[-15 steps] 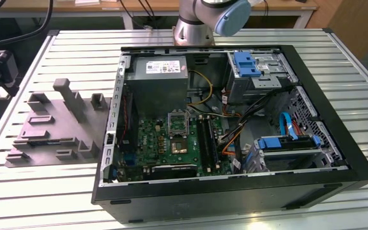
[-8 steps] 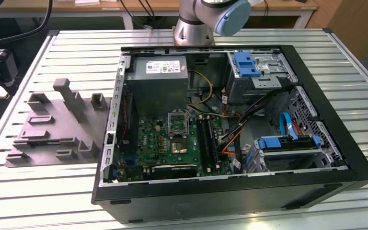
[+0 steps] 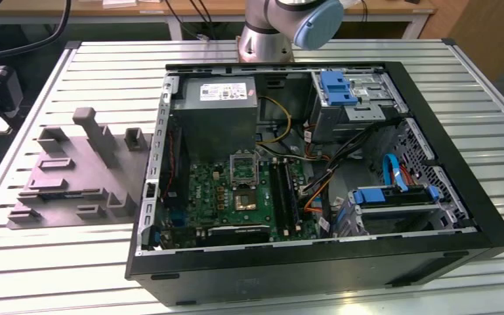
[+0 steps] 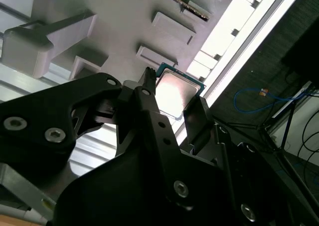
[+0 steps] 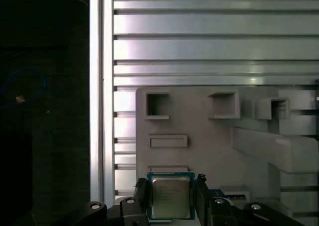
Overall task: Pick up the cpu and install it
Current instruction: 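Pick up the cpu and move it towards the insertion slot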
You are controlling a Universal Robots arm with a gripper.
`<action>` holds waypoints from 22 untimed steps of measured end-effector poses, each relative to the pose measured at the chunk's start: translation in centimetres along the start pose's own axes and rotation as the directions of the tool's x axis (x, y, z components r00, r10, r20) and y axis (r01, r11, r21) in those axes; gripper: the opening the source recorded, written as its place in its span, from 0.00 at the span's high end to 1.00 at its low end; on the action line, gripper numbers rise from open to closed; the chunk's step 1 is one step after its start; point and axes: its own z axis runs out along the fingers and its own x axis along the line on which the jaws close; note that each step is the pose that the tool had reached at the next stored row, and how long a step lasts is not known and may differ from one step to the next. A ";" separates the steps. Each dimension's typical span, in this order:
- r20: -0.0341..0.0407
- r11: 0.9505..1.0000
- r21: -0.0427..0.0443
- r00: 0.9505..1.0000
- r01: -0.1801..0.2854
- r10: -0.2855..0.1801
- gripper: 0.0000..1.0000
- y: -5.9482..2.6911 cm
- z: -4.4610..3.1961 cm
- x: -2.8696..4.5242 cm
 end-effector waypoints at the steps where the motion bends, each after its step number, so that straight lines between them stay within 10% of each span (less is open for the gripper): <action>1: 0.000 1.000 0.000 1.000 0.000 0.000 0.53 0.00 -0.03 0.00; 22: 0.000 1.000 0.000 1.000 0.000 0.000 0.53 0.06 -0.73 -0.01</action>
